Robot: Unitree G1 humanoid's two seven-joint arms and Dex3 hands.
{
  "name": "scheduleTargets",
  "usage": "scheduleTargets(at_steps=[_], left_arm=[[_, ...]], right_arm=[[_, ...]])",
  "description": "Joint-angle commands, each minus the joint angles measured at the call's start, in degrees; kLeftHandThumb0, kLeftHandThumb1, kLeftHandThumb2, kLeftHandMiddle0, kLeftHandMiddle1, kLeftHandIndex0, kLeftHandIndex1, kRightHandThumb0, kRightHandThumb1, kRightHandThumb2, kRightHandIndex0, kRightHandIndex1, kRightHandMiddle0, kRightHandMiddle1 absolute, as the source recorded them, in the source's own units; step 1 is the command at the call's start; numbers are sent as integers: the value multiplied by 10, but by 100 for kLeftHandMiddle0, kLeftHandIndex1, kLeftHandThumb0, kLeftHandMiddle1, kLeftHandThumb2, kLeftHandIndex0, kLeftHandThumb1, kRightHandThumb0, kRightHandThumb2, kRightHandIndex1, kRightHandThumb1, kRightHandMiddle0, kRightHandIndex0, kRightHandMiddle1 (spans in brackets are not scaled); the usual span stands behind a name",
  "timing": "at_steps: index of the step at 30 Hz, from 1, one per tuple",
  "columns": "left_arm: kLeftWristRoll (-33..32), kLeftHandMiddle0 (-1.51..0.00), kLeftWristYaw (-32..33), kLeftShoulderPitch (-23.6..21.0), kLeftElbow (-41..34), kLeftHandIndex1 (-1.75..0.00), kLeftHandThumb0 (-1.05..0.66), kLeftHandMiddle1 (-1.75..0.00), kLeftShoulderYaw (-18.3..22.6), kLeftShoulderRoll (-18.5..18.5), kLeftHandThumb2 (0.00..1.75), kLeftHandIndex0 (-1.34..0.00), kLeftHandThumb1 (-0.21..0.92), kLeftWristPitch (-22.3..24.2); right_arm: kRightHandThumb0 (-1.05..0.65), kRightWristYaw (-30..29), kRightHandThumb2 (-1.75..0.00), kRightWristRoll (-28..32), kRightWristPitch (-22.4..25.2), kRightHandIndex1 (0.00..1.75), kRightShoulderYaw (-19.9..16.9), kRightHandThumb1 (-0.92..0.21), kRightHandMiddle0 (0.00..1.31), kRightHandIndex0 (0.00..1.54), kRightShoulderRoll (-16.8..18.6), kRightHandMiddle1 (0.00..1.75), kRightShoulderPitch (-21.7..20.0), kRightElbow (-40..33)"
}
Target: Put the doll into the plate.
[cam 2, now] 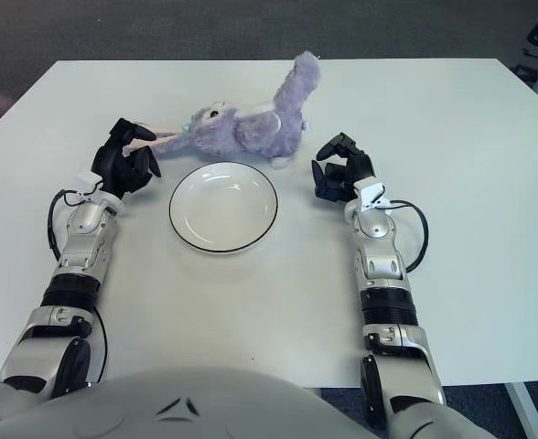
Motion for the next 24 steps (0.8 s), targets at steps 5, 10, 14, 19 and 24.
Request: scheduleTargets(at_steps=[5,10,14,19,24], left_arm=[[0,-93,1,52,23,-175,-37,-175,-2,-17,76,-30,75,7],[2,-97,2,52,21,-175,-37,-175,-3,-17,76,-30,75,10],[5,-99,4,53,19,-175,-37,-175,-4,-17,77,-30,74,12],[8,-99,6,51,20,-175,-37,-175,-5,-16,77,-30,74,14],[13,-100,10,49,22,-175,-37,-175,-6,-17,78,-30,74,15]], right_arm=[[-42,-59,-101,-33,-110,175,-6,-54,46,97,15,171,61,80],[-22,-111,-113,-75,-162,175,-1,-42,49,77,11,161,53,87],[-5,-166,-120,-128,-164,175,9,-41,44,51,11,170,56,65],[-1,-208,-110,-170,-153,175,21,-50,35,38,17,174,62,33],[19,-280,-96,-249,-156,172,35,-59,13,38,3,150,63,21]])
